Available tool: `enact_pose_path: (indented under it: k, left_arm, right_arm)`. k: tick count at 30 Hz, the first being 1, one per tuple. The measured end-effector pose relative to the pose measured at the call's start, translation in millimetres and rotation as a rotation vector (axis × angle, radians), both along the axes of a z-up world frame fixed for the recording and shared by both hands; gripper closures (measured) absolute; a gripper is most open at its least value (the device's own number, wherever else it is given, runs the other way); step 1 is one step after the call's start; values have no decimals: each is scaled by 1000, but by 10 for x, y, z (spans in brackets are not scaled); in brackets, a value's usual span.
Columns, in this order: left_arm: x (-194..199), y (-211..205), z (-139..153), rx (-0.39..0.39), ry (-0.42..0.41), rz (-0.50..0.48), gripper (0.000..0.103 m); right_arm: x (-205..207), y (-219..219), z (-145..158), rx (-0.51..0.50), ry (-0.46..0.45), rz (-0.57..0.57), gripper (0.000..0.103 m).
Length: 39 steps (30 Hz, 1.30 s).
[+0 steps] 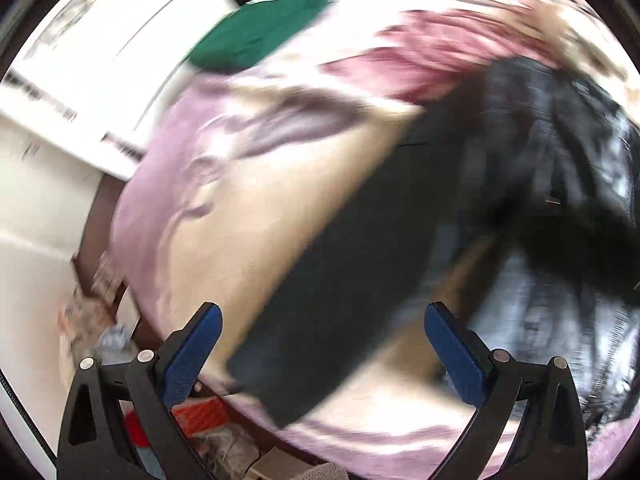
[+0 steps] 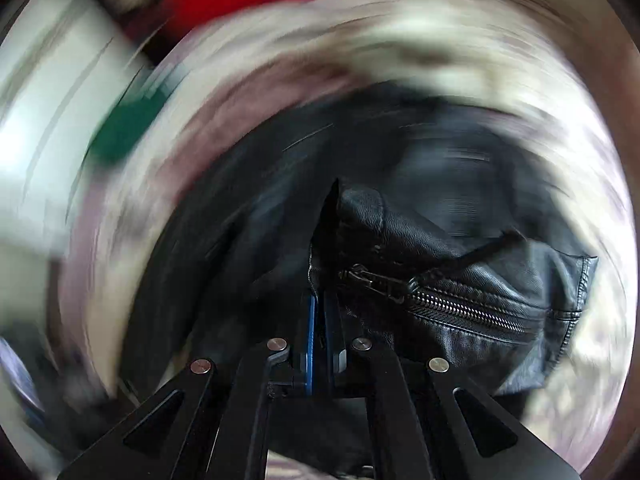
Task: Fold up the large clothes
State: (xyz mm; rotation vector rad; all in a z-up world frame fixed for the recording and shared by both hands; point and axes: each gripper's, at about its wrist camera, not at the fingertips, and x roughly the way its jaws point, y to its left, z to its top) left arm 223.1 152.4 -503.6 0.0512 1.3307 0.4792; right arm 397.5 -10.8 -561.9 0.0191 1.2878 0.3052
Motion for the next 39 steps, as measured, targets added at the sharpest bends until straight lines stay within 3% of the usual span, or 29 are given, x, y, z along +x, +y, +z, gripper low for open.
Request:
enact_pose_path:
  k: [4,7,9,11,12,13,14,15,18,20,21,24,26,28,32,33,35,37,39]
  left_arm:
    - [-282,472,-99,22,30,104,0]
    - [-450,761,-208,8,53,164,0]
    - [-546,980,-290,-59,59,218,0]
    - [-681,1176,-328,-141,46,276,0]
    - [-771,1268,-361,-189,37,312,0]
    - [-855,1331,-398,-235,28,348,0]
    - [-959,1436,-478,-309,13,393,0]
    - [-1015,1469,-542,-354,11,421,0]
    - [-1135,1501,-952,-610,11,499,0]
    - [-1105,1457,-1297,-727,34,534,0]
    - [-1072,1426,-1403,-749,45,539,0]
    - [-902,1311,-1483,-647,34,530,6]
    - [-784,1238,-1278,-529,-7,476,60]
    - [-723,1250,-1081,-440,-36,453,86]
    - [-623,1501,-639,-411,-147,461,90]
    - [-584,1560,-547,-411,-167,459,90]
    - [-533,1628,-377,-405,-212,440,91]
    - [-453,1701,-219,-387,-245,403,91]
    - [-434,1701,-44,-357,-268,371,91]
  right_arm:
    - [-575,1264,-702,-94,85,347,99]
    - [-893,1565,-1116,-166,155,401,99]
    - [-978,1561,-1245,-173,197,405,97]
    - [-1031,1456,-1132,-70,234,402,85]
    - [-1011,1361,-1074,-14,260,397,58]
    - [-998,1258,-976,43,275,365,33]
    - [-958,1125,-889,90,281,322,29]
    - [-930,1026,-821,129,286,282,29]
    - [-874,520,-692,179,304,84,29]
    - [-811,143,-719,182,316,-61,29]
    - [-804,-2,-761,176,324,-117,29]
    - [-770,-424,-894,178,367,-301,29]
    - [-778,-678,-954,197,387,-411,29]
    - [-731,-825,-960,189,387,-448,29]
    - [-582,-711,-924,135,370,-383,29]
    - [-216,-580,-801,129,372,-365,29]
    - [-173,-336,-847,130,368,-310,29]
    - [-156,-56,-1043,103,388,-242,29]
    - [-214,260,-1486,7,511,-172,27]
